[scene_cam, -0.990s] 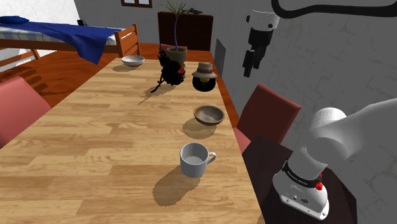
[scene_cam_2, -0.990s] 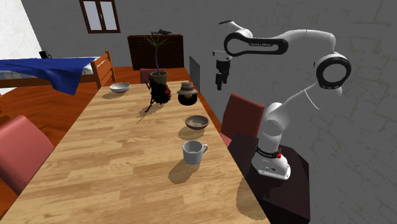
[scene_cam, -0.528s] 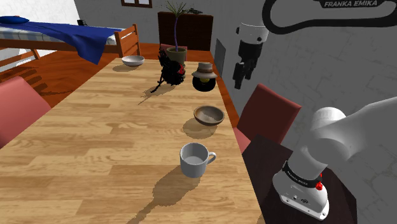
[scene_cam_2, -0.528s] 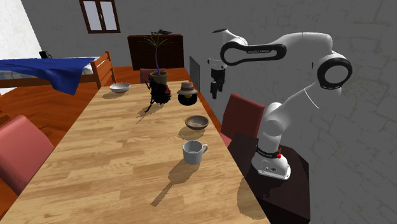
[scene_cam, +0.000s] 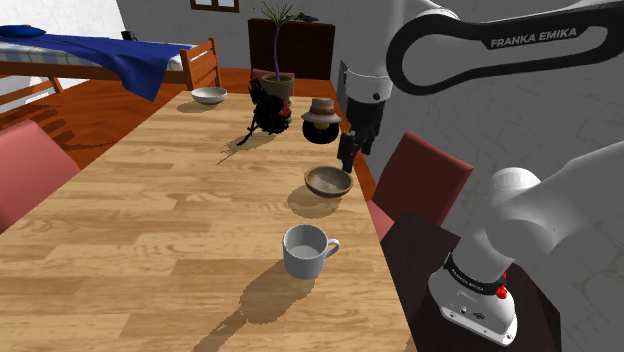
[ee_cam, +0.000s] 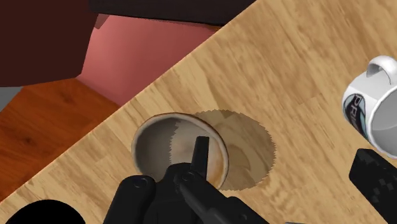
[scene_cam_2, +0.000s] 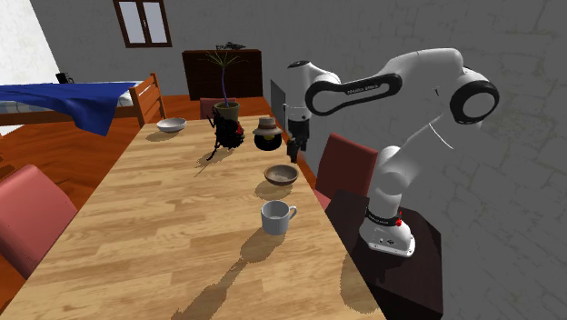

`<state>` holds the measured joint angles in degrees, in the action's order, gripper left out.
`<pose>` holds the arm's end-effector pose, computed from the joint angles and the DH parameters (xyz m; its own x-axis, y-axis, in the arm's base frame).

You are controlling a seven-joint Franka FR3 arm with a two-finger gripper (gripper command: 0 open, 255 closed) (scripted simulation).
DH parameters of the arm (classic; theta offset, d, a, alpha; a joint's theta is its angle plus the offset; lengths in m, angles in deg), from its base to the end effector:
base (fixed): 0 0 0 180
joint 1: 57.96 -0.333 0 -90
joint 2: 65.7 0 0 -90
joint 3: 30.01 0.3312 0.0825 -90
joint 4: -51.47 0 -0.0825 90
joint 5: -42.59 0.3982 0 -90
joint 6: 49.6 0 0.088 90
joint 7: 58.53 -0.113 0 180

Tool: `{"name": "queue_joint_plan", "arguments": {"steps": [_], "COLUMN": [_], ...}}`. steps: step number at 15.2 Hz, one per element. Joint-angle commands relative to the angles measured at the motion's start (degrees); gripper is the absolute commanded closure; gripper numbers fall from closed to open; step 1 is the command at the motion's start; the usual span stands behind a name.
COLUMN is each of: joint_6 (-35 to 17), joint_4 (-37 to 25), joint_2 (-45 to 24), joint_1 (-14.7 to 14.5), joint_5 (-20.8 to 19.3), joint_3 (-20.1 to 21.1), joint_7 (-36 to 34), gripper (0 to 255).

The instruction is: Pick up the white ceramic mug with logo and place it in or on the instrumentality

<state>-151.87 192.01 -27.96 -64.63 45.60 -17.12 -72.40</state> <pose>0.3341 0.1333 0.5171 0.9992 0.0402 0.0010 0.0400 -0.9953 0.0881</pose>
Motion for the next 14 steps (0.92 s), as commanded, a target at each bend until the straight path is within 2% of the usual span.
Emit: {"name": "queue_joint_plan", "arguments": {"steps": [1, 8, 14], "joint_6": [-2.01, -9.68, -16.09], "joint_4": [0.86, -0.15, -3.66], "joint_2": [-1.22, -10.03, -20.12], "joint_1": [-0.91, -3.21, -4.05], "joint_5": [1.33, 4.49, 4.19], "joint_3": [2.01, 9.82, 16.59], "joint_7": [-2.22, -10.55, -18.51], "gripper": [0, 0, 0]}}
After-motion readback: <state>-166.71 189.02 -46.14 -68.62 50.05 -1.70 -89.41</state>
